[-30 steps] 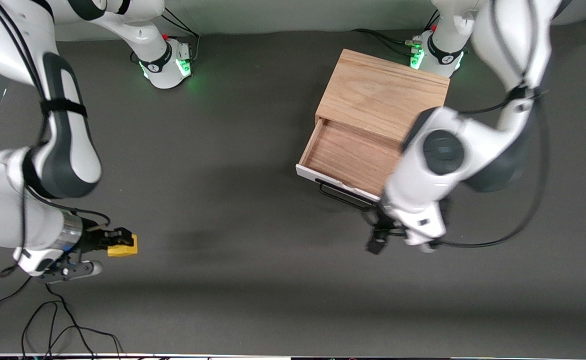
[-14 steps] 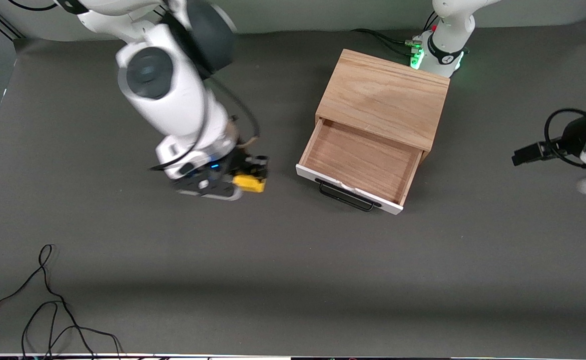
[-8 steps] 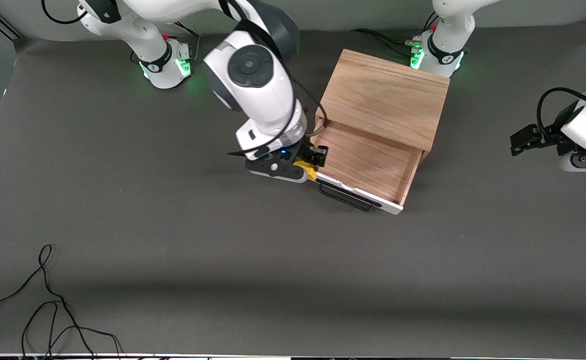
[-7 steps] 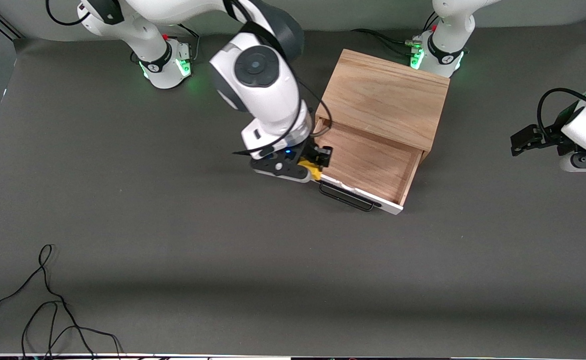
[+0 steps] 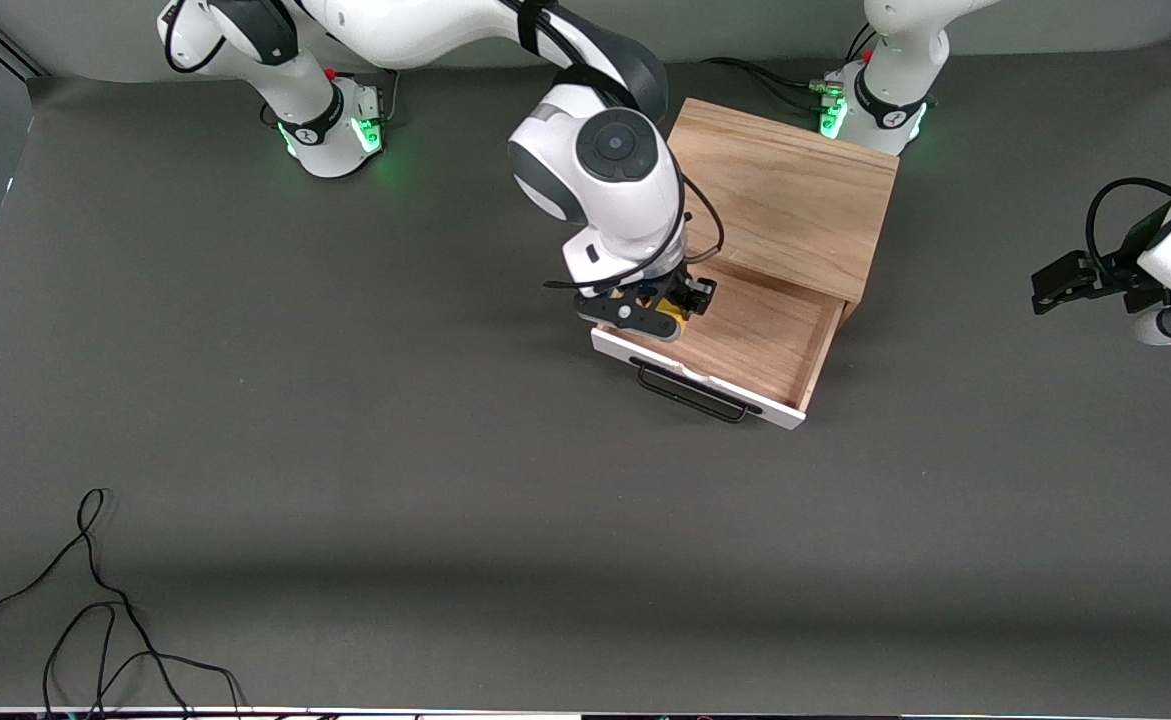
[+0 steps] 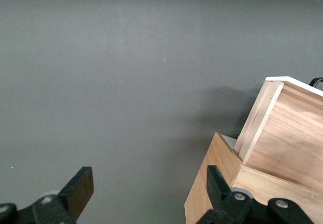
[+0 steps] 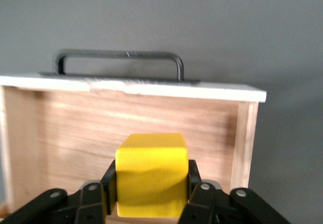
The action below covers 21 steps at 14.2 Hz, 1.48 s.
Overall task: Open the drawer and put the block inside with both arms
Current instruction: 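Lower the yellow cube into the drawer and open the right gripper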
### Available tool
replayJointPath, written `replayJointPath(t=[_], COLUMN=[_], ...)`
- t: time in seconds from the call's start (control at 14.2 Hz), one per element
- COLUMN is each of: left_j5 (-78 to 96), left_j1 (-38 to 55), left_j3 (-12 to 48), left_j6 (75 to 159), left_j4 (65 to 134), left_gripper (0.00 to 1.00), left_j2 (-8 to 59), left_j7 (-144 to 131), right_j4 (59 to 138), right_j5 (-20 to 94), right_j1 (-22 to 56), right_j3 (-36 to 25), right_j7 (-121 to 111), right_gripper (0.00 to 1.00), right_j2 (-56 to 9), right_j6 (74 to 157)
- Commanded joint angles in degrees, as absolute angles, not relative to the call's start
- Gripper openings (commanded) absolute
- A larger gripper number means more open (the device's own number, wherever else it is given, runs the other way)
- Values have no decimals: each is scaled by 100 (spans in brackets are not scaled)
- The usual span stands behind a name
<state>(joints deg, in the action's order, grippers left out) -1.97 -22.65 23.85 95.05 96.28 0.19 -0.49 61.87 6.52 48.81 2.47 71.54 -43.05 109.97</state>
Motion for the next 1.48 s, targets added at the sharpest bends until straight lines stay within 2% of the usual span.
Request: replayJointPath(t=[0.0,0.21,0.28,0.42,0.56,0.63,0.7,0.77,1.05,1.41], left_j5=[-114,-123,-123,-141,-141,-141,-141,-141,-141,-123], left_j1=[-2111,-533,-145,201,185,176,158,150,149,149], left_j3=[2234,691,338,18,18,26,18,26,26,35], left_j6=[9598,9624,9624,9624,9624,9624,9633,9642,9651,9571], left_j4=[9677,9677,9677,9642,9624,9615,9607,9589,9510,9448], left_gripper=[100,100,100,100,100,100,100,100,100,100], left_j2=[-88,-79,-79,-79,-79,-79,-88,-79,-79,-88], left_j7=[105,105,97,97,97,97,105,105,114,298], right_j4=[6416,6416,6425,6407,6381,6372,6372,6363,6179,6179], right_j5=[598,536,536,519,510,510,501,423,387,422], right_j1=[5123,5247,5264,5256,5230,5212,5212,5212,5159,4861], right_j3=[246,281,299,299,299,299,290,290,308,308], right_j7=[7348,7505,7506,7488,7462,7453,7488,7488,7480,7427], right_gripper=[0,0,0,0,0,25,93,100,100,100], right_j2=[-4455,-4684,-4719,-4834,-4852,-4843,-4825,-4790,-4492,-3614], right_j6=[10986,11013,11021,11048,11065,11065,11065,11065,10847,10372])
